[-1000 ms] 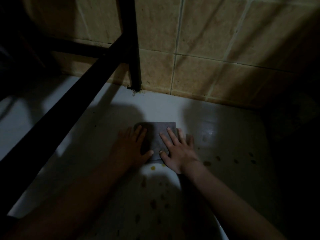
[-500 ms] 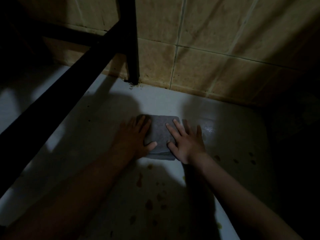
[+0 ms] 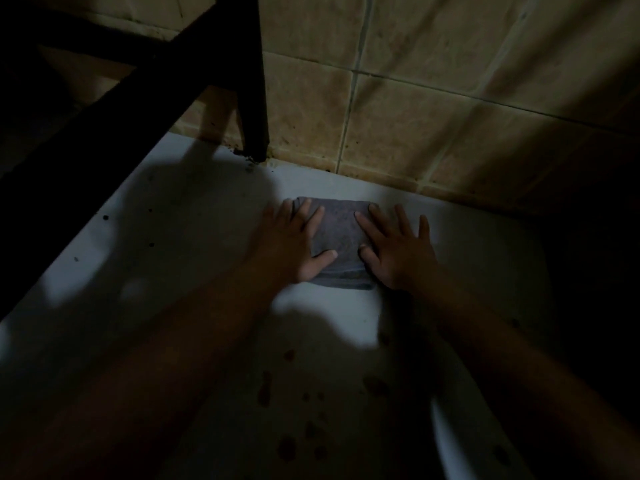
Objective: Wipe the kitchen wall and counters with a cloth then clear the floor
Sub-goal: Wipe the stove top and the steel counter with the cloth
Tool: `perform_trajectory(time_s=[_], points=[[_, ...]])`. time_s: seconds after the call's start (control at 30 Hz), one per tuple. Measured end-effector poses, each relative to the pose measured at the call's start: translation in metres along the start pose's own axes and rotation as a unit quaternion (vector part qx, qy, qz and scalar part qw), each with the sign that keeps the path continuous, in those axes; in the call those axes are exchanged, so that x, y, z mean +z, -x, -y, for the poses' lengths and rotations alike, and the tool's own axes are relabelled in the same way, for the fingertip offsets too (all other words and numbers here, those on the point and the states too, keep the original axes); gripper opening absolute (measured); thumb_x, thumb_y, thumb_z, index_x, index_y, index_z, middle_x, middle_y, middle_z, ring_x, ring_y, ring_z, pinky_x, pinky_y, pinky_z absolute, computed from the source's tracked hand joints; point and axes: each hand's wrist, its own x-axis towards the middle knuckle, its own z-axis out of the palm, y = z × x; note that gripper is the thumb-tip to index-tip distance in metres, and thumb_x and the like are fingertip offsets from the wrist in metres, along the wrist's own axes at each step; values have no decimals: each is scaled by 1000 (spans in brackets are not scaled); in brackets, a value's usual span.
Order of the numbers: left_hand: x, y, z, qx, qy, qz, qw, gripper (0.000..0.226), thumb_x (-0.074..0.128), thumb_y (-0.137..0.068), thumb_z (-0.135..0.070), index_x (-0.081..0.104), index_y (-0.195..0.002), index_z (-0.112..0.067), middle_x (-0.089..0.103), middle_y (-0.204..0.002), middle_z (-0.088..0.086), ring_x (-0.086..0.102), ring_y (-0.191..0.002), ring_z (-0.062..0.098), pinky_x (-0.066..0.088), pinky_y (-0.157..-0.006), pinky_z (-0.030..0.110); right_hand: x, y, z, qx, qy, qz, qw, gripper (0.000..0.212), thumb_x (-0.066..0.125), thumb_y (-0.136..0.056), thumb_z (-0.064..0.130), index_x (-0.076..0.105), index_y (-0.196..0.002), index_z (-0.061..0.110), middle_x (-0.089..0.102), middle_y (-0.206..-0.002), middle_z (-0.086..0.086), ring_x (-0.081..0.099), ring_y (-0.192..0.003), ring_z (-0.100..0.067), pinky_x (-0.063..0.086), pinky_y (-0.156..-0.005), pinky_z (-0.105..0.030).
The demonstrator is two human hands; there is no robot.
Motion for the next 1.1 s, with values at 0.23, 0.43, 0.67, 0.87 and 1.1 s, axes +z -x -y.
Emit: perform_trajectory(time_s=[0.23,0.43,0.67,0.87,1.1], points=[[-2,-22,-7,-5,-10,19,1000,86,25,-86,-71,-6,-150,-22,-8,-158,6,-4,-144,33,-3,-113,52,2,-14,-13,12,7,-11,1000,58,20,-98,47,-6,-149,36,-8,-160,6,-7,-146,-31,-3,-112,-59],[-1,-15,-12,-12,2,29,999,85,25,-87,-71,-8,-149,-23,-13,-158,6,-7,-144,33,-5,-113,53,3,-7,-11,9,-2,-10,1000,60,22,-98,48,-4,-150,34,-9,-160,5,-6,-146,-30,-3,-112,-60],[1,9,-23,-4,20,45,999,83,26,-87,-70,-9,-149,-27,-15,-158,4,-10,-144,33,-7,-113,52,1,22,-5,21,-21,11,999,60,22,-99,46,-6,-150,34,-12,-159,5,-10,-146,-28,-4,-112,-59],[3,30,-32,10,3,45,999,81,25,-87,-70,-7,-149,-28,-13,-158,4,-8,-144,34,-8,-112,53,5,49,1,35,-41,34,998,60,21,-99,46,-9,-150,34,-14,-159,4,-12,-146,-27,-4,-112,-59],[-3,29,-25,41,-55,-1,998,71,24,-91,-63,4,-150,-29,3,-159,3,0,-144,32,-2,-112,55,9,62,8,50,-79,13,996,57,25,-99,42,4,-151,30,-4,-160,0,-8,-146,-28,-3,-112,-59]])
